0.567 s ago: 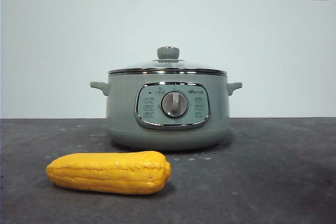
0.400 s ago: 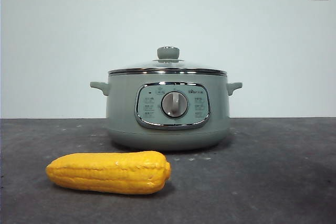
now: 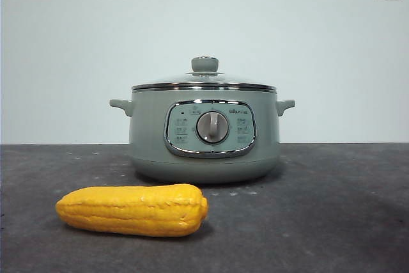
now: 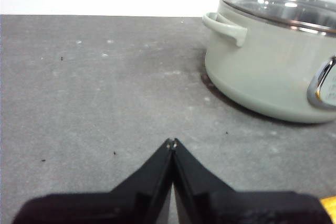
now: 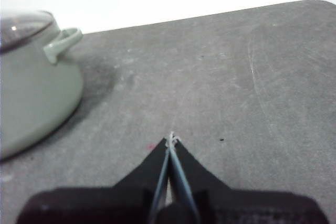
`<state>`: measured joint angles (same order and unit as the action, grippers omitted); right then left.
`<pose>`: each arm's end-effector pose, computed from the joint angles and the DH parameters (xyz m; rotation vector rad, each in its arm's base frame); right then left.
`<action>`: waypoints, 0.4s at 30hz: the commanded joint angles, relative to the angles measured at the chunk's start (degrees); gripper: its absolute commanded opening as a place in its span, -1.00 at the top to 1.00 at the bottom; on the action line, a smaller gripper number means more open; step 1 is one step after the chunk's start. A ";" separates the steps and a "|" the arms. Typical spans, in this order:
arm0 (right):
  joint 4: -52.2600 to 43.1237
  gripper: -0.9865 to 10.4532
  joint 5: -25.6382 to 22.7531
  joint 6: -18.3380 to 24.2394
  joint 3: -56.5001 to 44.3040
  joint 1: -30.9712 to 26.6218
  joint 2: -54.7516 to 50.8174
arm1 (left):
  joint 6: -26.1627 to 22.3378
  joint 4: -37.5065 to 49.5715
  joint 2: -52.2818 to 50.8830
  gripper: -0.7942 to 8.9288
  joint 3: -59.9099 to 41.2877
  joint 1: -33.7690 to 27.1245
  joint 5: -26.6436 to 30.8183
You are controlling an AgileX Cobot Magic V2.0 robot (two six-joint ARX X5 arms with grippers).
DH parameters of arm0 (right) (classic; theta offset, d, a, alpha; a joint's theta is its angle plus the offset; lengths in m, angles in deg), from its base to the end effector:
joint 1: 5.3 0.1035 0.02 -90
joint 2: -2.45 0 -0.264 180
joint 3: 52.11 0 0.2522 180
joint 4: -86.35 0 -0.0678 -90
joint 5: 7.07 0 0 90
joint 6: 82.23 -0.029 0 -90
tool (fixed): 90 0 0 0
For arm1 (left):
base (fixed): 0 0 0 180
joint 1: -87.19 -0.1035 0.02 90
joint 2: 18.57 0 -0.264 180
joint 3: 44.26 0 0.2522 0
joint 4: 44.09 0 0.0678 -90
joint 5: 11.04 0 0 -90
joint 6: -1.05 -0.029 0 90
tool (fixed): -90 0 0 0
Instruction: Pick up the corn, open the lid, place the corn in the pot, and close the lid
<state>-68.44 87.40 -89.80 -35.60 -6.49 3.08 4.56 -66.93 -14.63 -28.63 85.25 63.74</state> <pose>0.0941 0.0003 0.1597 0.1398 0.1662 0.0463 0.0978 -0.0043 0.1542 -0.0899 0.1999 -0.2251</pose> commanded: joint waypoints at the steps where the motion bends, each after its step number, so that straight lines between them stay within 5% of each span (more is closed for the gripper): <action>1: -0.70 0.85 0.07 -3.30 2.84 0.00 0.02 | 2.38 -0.50 0.35 0.85 2.82 -0.13 -0.20; 7: -0.07 0.85 2.47 -5.97 10.03 0.00 3.23 | 4.02 -5.05 3.34 0.85 10.36 -0.13 -0.96; 12: 4.17 0.85 8.94 -5.66 18.47 0.00 9.92 | 4.04 -8.70 8.00 0.85 18.51 -0.11 -4.07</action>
<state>-64.49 95.29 -94.96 -18.58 -6.49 12.04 8.21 -75.76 -7.06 -11.38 85.25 60.29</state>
